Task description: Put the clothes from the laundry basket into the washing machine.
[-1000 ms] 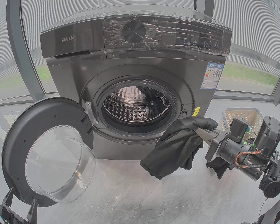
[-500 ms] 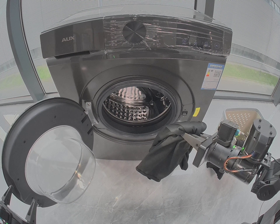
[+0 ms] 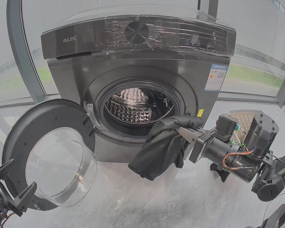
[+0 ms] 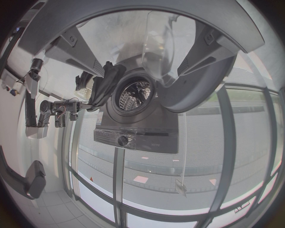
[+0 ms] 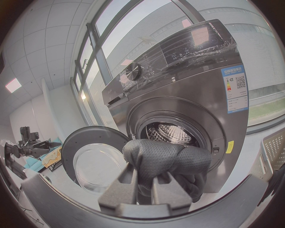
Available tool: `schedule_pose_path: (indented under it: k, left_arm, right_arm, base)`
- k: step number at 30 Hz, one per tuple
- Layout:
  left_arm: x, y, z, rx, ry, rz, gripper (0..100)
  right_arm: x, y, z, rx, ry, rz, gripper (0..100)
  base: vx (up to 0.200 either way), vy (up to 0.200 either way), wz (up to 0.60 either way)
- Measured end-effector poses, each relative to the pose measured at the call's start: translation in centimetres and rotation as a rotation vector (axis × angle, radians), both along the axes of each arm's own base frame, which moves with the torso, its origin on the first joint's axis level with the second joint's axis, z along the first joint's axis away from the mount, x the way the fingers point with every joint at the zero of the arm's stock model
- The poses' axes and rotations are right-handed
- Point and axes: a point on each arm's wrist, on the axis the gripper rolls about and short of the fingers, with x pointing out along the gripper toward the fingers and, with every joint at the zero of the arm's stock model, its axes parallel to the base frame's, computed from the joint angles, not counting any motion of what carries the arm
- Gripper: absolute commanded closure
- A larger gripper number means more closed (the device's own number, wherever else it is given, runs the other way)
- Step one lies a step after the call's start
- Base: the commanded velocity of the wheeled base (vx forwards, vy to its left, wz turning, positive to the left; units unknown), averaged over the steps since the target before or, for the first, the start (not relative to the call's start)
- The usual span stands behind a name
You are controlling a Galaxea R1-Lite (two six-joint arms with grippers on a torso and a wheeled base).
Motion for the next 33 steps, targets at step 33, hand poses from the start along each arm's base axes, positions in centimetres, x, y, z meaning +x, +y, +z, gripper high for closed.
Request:
schedule_pose_path:
  k: [33]
  left_arm:
    - [19.8, -12.8, -7.7, 0.040, 0.356, -0.457, 0]
  right_arm:
    - [2.6, 3.0, 1.7, 0.085, -0.039, 0.027, 100]
  base:
    - [0.000, 0.000, 0.00]
